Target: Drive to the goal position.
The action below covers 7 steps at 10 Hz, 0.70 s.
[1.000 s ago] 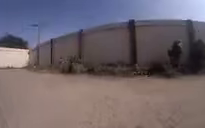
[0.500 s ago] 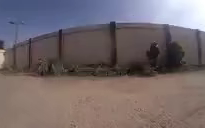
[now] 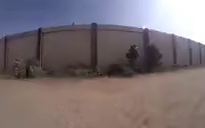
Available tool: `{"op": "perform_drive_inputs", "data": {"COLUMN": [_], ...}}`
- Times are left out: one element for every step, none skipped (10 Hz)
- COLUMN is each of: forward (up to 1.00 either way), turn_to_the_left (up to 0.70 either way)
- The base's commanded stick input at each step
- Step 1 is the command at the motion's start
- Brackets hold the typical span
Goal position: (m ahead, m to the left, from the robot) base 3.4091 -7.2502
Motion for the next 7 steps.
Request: {"op": "perform_drive_inputs", "data": {"forward": [0.0,0.0,0.0,0.0,0.0,0.0,0.0], "turn_to_the_left": [-0.45,-0.45,-0.45,-0.45,-0.45,-0.45,-0.45]}}
